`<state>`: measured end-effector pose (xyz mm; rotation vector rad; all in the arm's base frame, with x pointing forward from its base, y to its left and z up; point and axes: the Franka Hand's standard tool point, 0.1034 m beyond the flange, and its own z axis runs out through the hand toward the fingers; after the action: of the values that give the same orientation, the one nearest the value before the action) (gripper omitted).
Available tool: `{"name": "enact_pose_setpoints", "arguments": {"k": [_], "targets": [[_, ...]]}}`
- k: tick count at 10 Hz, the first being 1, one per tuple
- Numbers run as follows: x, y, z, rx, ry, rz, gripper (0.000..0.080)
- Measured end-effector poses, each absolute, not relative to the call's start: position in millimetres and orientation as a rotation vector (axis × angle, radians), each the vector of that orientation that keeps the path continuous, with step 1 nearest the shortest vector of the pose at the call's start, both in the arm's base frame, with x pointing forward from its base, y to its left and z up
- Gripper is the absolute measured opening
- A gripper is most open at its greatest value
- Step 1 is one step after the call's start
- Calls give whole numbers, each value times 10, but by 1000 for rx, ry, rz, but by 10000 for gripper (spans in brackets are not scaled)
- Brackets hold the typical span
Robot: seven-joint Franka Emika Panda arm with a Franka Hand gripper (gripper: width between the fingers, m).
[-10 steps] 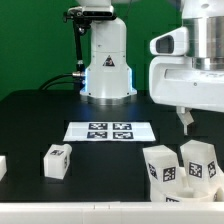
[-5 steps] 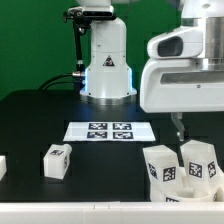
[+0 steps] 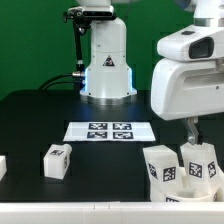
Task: Assemble stool
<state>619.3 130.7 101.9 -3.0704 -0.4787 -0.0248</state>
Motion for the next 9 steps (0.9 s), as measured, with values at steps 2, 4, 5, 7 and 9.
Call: {"name": "enact_pose_setpoints", "arguments": {"k": [2, 4, 5, 7, 9], "targets": [[6238, 1242, 1010, -3048, -799, -27, 649], [6251, 1133, 934, -3007, -988, -13, 649], [6219, 1139, 877, -3008, -986, -7, 649], [6210, 1133, 781, -3013, -983, -18, 649], [6254, 1084, 746, -3033, -948, -53, 649]]}}
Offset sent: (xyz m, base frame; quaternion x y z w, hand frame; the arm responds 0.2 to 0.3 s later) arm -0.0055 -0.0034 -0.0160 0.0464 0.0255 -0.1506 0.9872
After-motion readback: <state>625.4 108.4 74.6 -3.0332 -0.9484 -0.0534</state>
